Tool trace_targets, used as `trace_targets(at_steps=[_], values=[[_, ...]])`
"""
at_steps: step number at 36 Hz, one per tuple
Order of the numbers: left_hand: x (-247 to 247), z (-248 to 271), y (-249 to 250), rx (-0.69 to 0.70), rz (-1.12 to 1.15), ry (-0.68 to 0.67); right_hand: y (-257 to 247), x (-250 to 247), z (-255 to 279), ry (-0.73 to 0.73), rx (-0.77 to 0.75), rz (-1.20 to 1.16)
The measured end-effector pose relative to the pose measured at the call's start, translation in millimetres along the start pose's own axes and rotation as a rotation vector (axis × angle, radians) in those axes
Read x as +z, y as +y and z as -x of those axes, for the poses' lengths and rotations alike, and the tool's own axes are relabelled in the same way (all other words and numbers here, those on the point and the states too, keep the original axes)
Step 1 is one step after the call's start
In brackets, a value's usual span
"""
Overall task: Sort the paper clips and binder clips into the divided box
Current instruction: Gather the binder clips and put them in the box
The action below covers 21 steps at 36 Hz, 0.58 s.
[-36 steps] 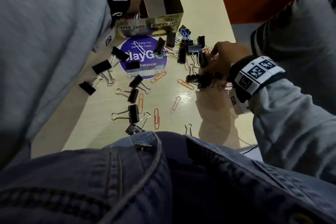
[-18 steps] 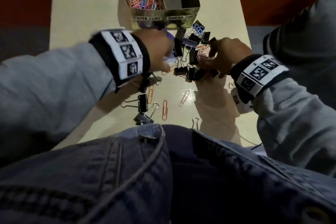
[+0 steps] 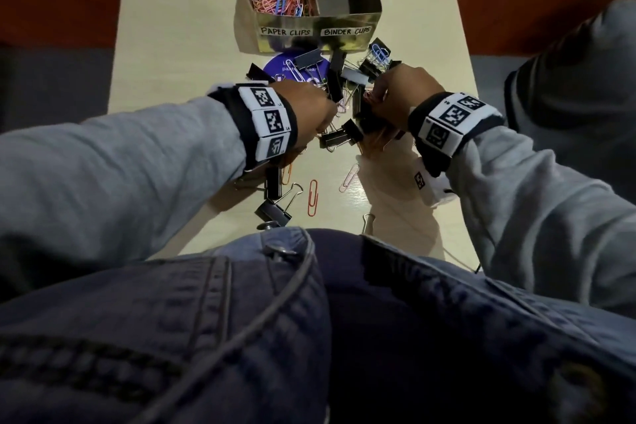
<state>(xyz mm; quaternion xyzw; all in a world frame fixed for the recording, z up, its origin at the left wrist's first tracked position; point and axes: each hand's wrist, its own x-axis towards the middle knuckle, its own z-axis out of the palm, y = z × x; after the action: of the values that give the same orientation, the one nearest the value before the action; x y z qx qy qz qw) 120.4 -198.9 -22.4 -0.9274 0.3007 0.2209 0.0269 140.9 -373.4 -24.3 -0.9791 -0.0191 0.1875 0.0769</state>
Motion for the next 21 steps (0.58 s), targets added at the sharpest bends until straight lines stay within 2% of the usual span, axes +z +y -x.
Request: trace_targets(at_steps=[6, 10, 13, 16, 18, 21], values=[[7, 34, -1, 0.069, -0.073, -0.095, 10, -6, 6, 0.071, -0.023, -0.134], [16, 45, 9, 0.019, -0.190, -0.080, 14, -26, 7, 0.122, -0.027, -0.306], [23, 43, 20, -0.019, -0.154, -0.048, 8, -50, 6, 0.143, -0.051, -0.505], [21, 38, 24, -0.018, -0.065, -0.026, -11, -75, 1, 0.217, -0.141, -0.621], [22, 35, 22, -0.004, -0.034, 0.003, -32, -86, -9, 0.273, -0.204, -0.614], [21, 34, 19, 0.042, -0.065, 0.055, -70, -91, -35, 0.325, -0.298, -0.480]])
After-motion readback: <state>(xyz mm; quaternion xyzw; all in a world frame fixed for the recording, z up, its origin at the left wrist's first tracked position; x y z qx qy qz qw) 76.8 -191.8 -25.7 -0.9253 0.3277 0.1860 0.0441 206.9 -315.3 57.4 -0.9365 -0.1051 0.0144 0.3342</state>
